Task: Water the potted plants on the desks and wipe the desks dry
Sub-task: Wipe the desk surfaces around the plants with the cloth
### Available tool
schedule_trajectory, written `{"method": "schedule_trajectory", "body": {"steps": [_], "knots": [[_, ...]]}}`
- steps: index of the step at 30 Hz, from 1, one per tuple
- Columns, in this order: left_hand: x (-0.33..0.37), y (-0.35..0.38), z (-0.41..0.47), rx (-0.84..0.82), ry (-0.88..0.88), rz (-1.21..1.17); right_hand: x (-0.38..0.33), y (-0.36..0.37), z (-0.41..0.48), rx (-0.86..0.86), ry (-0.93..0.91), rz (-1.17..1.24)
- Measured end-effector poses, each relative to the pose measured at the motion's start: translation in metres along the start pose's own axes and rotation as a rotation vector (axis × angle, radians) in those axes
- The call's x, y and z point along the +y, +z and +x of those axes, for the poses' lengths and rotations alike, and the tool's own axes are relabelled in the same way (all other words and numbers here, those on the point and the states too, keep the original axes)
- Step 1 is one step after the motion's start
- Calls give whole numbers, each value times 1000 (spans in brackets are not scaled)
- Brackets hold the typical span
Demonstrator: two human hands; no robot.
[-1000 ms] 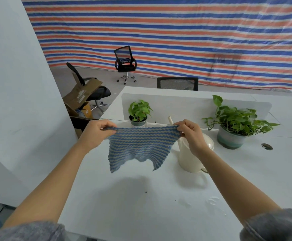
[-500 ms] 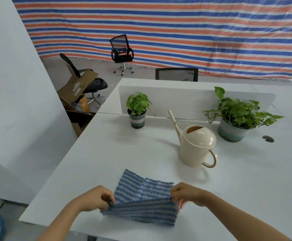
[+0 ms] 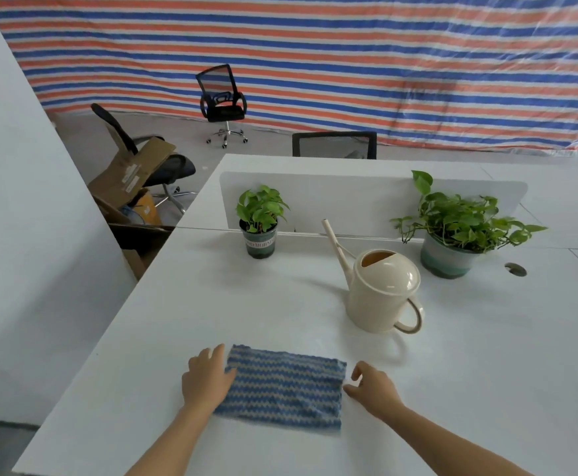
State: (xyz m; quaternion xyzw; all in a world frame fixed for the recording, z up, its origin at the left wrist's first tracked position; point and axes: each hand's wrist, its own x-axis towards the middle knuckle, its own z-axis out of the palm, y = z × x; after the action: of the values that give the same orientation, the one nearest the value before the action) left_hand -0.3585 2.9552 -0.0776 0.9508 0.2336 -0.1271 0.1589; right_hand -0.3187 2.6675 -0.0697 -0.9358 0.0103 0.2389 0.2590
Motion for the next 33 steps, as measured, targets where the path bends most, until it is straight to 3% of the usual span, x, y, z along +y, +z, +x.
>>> {"method": "schedule_trajectory", "body": {"steps": [6, 10, 13, 18, 21, 24, 27, 30, 33], "knots": [[-9, 22, -8, -60, -88, -162, -17, 35, -4, -137, 184, 16], [-7, 22, -11, -69, -114, -228, -23, 40, -1, -155, 285, 207], [-3, 17, -10, -91, -143, -278, -26, 27, 5, -124, 262, 292], [-5, 19, -9, -215, -67, -262, -23, 2, 13, -168, 285, 572], [-13, 15, -11, -115, -66, -182, -31, -8, 12, -123, 223, 528], [-21, 13, -9, 31, -41, -117, -61, -8, 11, -14, 84, 257], [-33, 11, -5, 38, -29, 62, -109, 5, 0, -21, -105, 30], [-37, 8, -5, -19, -58, 62, -145, 36, -18, -191, -345, -26], [-42, 2, -5, -76, -33, 39, -145, 55, -28, -398, -300, 125]]}}
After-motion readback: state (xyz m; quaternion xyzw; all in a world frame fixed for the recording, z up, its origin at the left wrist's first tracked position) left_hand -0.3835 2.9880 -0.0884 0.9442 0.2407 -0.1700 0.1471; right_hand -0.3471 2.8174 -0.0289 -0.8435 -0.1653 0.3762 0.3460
